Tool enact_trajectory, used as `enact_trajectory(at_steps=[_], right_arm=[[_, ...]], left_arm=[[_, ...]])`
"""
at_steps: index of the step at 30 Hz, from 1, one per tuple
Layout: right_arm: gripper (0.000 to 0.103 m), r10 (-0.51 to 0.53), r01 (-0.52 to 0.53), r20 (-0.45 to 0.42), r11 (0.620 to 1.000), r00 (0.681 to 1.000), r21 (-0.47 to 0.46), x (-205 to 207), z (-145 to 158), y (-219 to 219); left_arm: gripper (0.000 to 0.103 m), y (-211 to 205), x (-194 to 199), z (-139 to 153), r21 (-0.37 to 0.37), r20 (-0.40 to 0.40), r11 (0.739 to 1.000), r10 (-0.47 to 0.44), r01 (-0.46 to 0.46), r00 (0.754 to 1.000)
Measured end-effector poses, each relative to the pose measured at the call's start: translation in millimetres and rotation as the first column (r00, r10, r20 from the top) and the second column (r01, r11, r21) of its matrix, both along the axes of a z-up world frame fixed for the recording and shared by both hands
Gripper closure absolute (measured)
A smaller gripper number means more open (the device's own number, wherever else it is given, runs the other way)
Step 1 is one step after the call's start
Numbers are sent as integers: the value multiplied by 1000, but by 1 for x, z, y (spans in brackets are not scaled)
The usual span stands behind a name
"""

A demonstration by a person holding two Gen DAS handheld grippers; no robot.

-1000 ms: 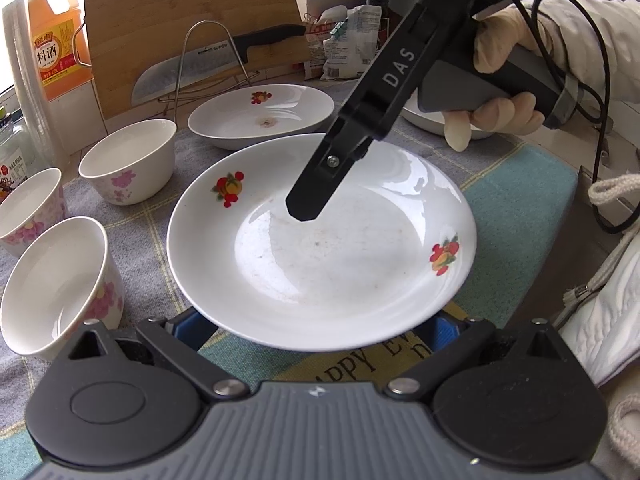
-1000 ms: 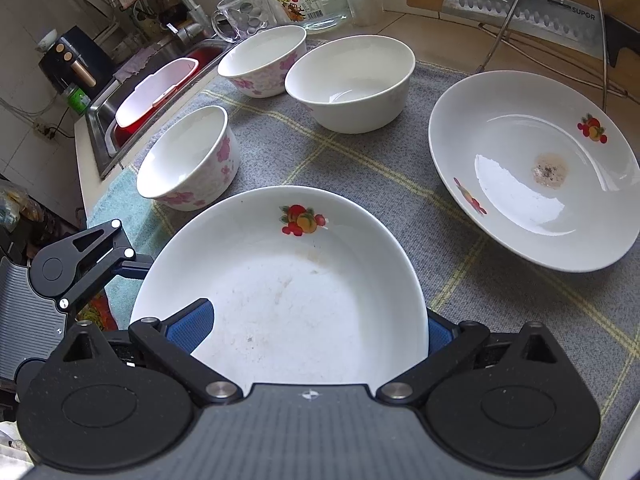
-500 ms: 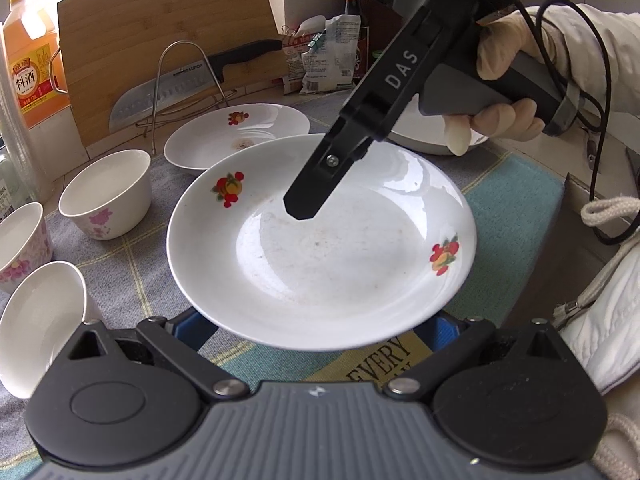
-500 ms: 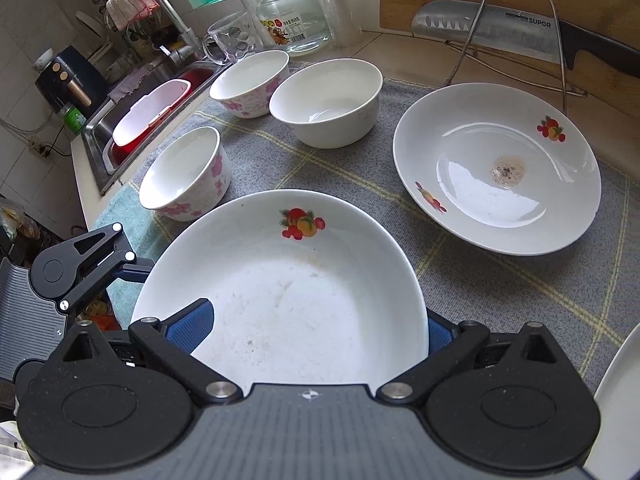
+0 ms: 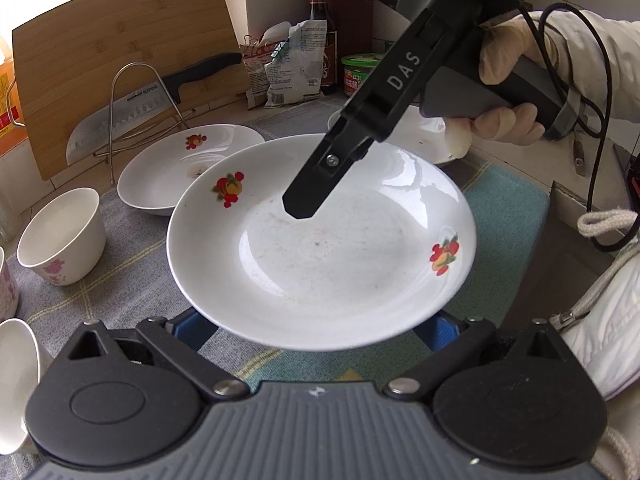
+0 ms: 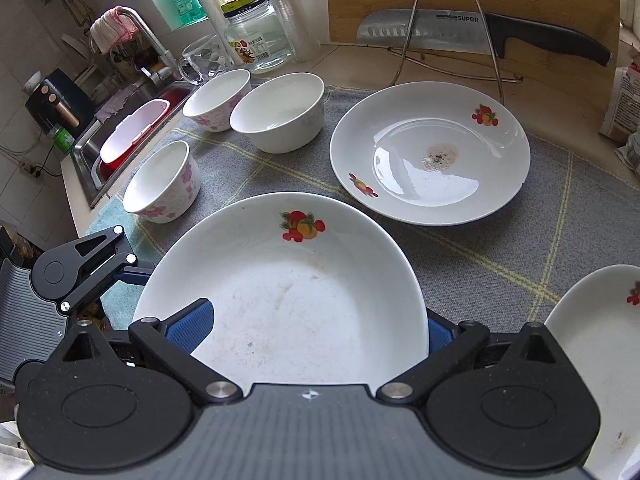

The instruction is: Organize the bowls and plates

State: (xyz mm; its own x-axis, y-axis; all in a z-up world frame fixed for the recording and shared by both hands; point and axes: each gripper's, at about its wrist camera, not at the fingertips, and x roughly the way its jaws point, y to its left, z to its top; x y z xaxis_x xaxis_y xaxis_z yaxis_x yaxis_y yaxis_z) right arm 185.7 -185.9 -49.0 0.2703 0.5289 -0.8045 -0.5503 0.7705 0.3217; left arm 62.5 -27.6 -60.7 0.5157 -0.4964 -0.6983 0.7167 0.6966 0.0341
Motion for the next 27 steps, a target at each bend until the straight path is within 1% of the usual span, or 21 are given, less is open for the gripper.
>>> enact_trajectory(at_steps=[7,16,27], right_arm=[[0,-31,31,8,999,999,5,-2,1,-29],[0,-71,71,12,997,997,13,-5,0,-67],[0,-109,108,20,994,994,19,-4,0,-103]], left_arm=[[2,-25,4,3,5,7,1000,-28,28,1000],[2,-53,12,5,6,-3,998,-58,58,998],[2,-82,25,5,12,-1,995,-96,96,995]])
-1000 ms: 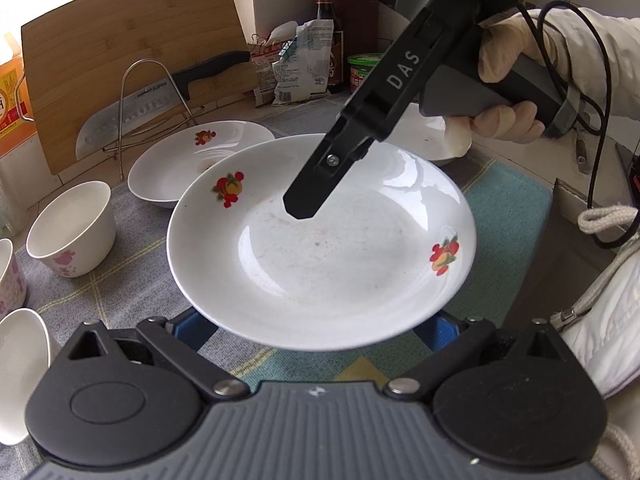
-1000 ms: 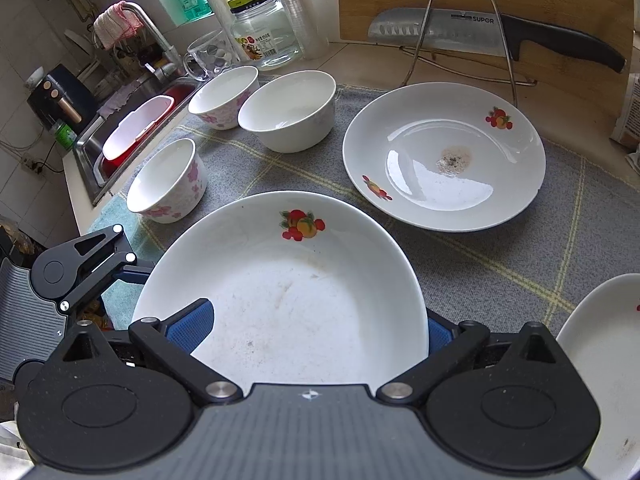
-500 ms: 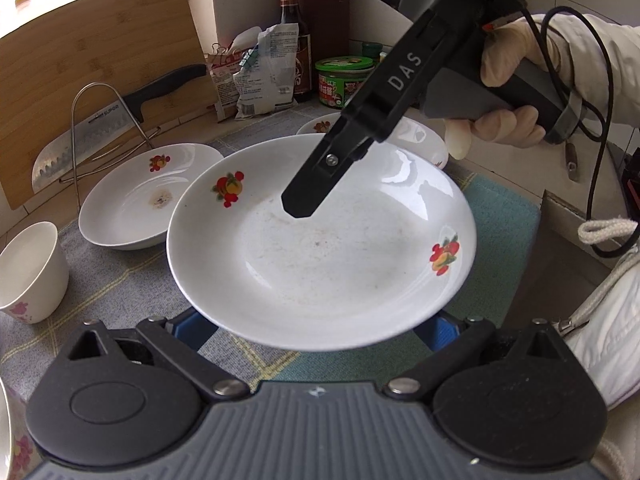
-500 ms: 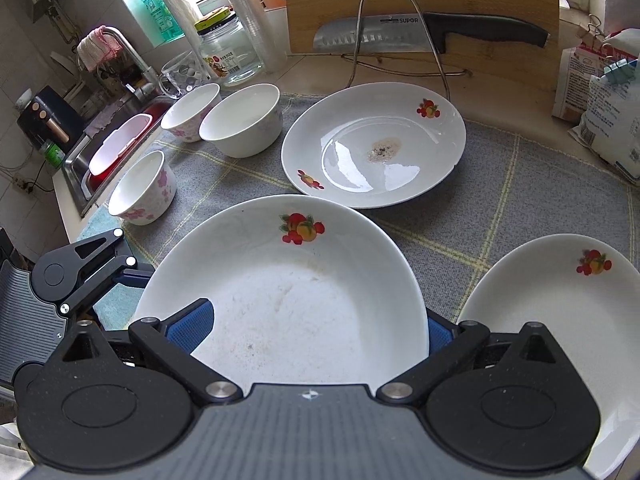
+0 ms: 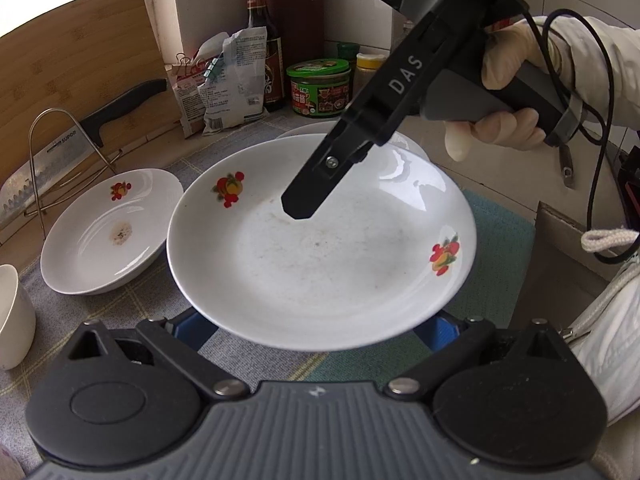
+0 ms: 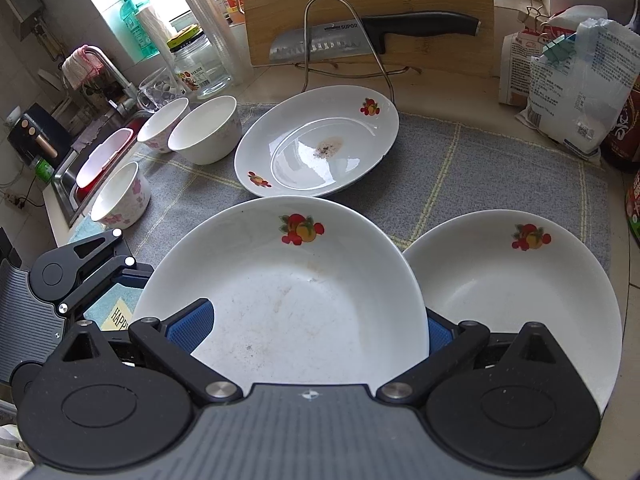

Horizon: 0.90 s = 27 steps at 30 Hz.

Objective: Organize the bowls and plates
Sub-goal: 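Lower the held plate against the other plate with the right tool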

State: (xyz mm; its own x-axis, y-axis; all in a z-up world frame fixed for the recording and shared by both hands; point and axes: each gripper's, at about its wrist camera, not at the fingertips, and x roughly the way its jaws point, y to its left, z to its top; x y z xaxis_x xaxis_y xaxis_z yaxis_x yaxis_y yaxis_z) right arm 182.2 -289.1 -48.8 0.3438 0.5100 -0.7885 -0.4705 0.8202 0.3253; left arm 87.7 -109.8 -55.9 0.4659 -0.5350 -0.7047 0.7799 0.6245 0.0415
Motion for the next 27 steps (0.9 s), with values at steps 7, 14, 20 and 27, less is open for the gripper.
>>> enact_trajectory(at_steps=[7,14,20,27], right_arm=[[0,-27,27,5,1000,1000,1,4,-2,-24],[0,-56,56,6,998,998,6,7,-5,-43],[0,-78,78,4,997,997,9,9,-9,-58],[0,-89,88,5,996,996,10,13,-11,-69]], left_arm=[[2,-19,8,-1,4,-2,1000,-23,23,1000],[2,-35,15,-3,4,-8,999,-42,42,999],[2,-47,21,-5,7,-15,999,-54,54,998],[2,-53,29,-9,12,-17,998,-59,60,998]])
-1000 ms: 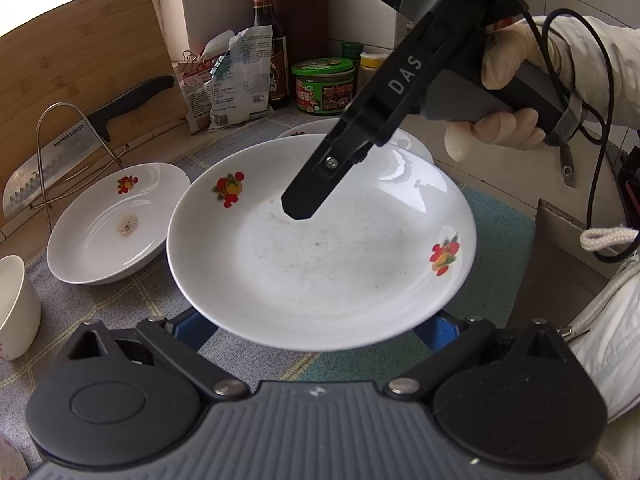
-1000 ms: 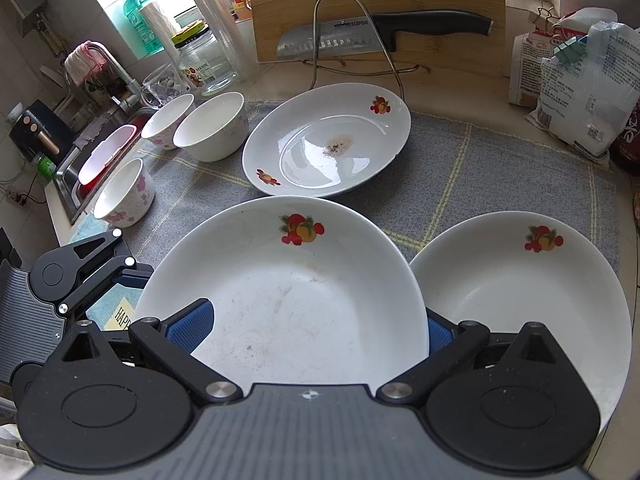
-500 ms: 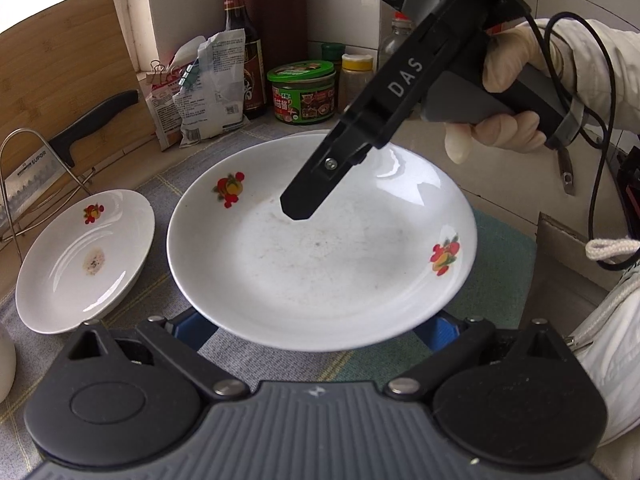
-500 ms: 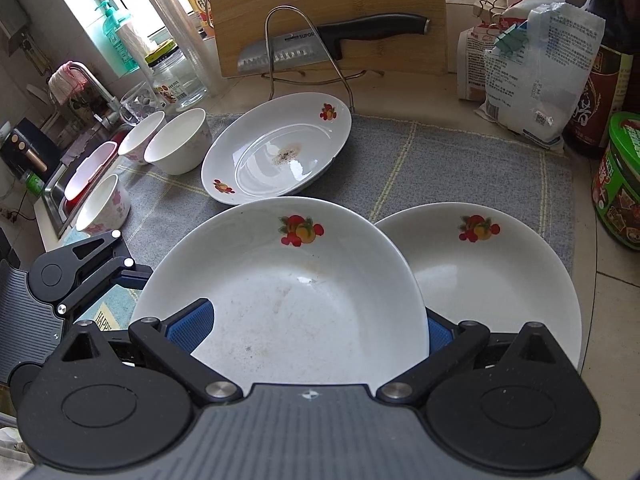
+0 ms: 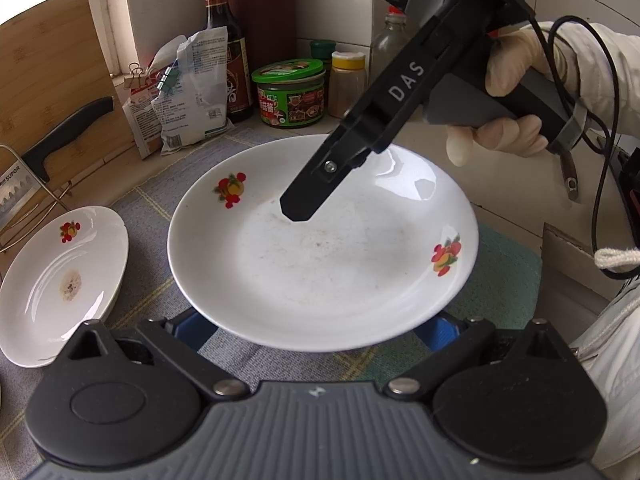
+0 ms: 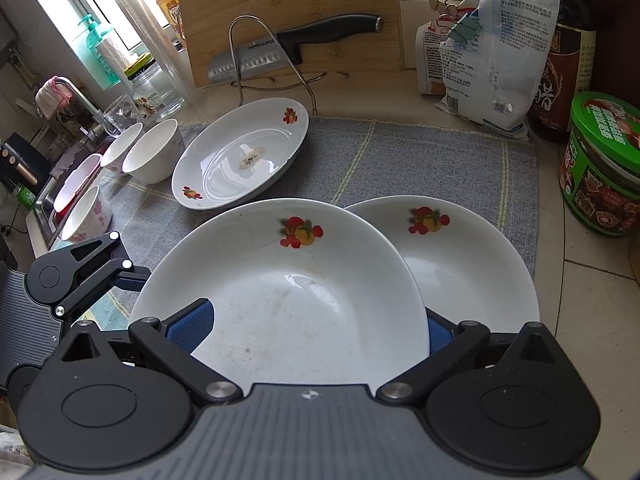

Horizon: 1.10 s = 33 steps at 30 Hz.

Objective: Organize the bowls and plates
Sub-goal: 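Lower the held plate against the other plate with the right tool, then slide the held deep plate over the plate by the condiment jars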

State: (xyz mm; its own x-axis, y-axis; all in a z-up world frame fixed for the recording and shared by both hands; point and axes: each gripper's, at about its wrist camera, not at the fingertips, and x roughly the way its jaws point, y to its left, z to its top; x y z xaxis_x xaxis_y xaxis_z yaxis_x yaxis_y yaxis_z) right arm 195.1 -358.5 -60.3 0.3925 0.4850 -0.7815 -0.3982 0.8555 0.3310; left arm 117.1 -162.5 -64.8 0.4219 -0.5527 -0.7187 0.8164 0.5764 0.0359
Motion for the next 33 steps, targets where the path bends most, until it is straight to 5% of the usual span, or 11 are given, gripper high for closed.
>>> enact_trajectory(at_steps=[33], right_arm=[[0,-47,47,-22,999,999,6,15,-16,-25]], left_arm=[[2,-21,25,-10,20,-37,999,-25,26,999]])
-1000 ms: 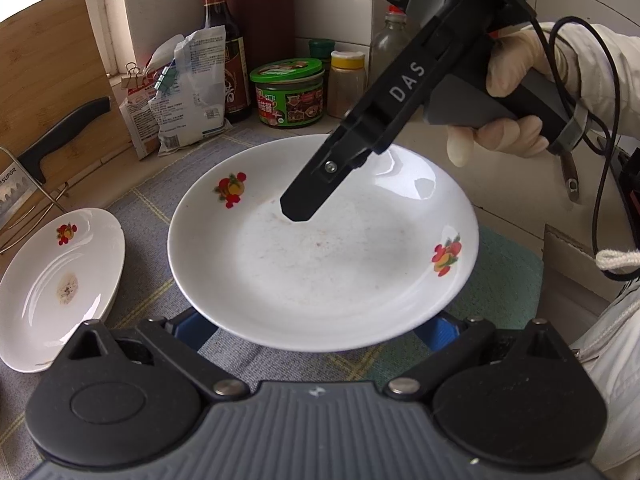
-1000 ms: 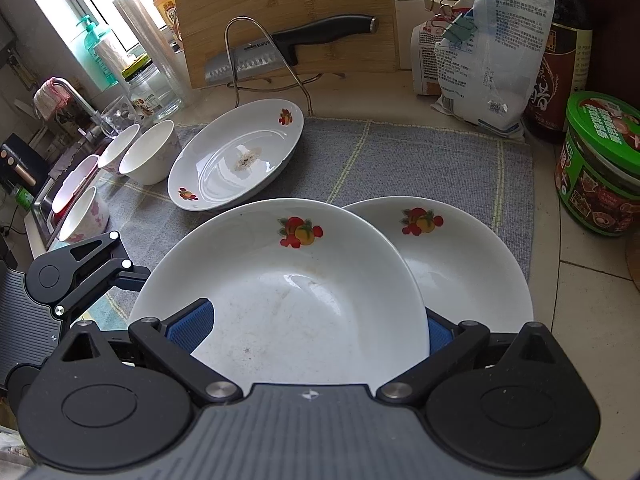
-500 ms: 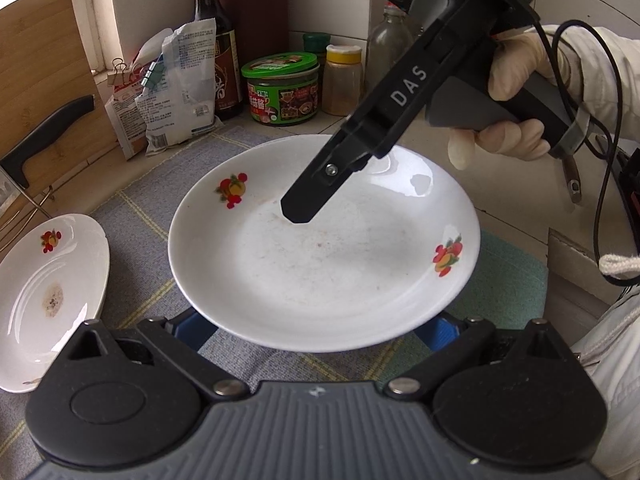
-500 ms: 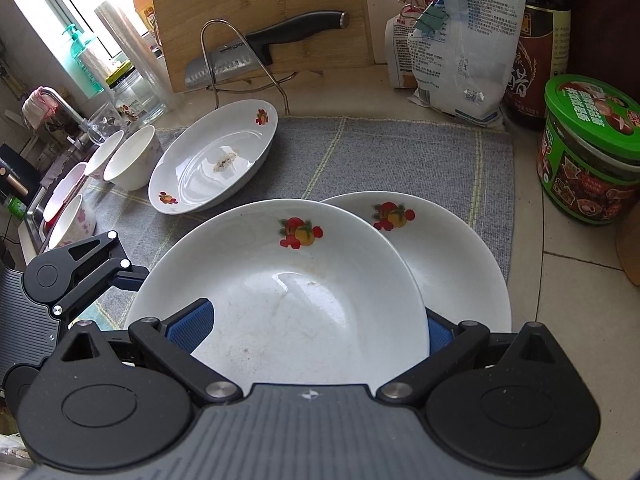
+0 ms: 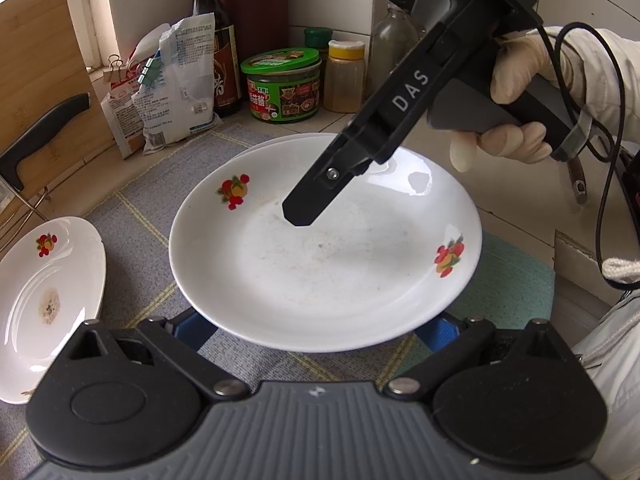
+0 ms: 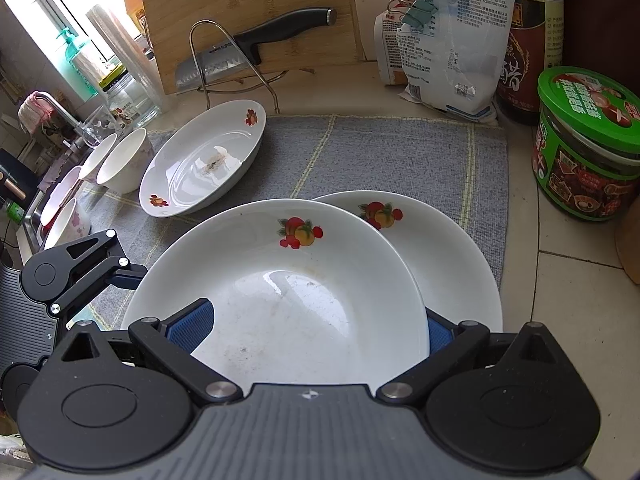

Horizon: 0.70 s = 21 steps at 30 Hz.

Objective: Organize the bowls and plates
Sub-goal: 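Slide the held deep plate over the plate by the condiment jars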

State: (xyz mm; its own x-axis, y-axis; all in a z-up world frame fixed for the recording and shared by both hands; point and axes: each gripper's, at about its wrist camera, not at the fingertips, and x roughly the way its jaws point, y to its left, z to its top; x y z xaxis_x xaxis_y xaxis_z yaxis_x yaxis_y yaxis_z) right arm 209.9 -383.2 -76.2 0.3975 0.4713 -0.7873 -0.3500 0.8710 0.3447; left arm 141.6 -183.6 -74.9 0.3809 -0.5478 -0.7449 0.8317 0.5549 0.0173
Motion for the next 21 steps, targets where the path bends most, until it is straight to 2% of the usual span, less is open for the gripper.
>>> enact_trajectory(at_steps=[21], right_arm=[[0,-2,2,0,1000,1000,-5,3,-5,-2]], left_arm=[[2,-3,5,-1,24,3,1000,-6,6,1000]])
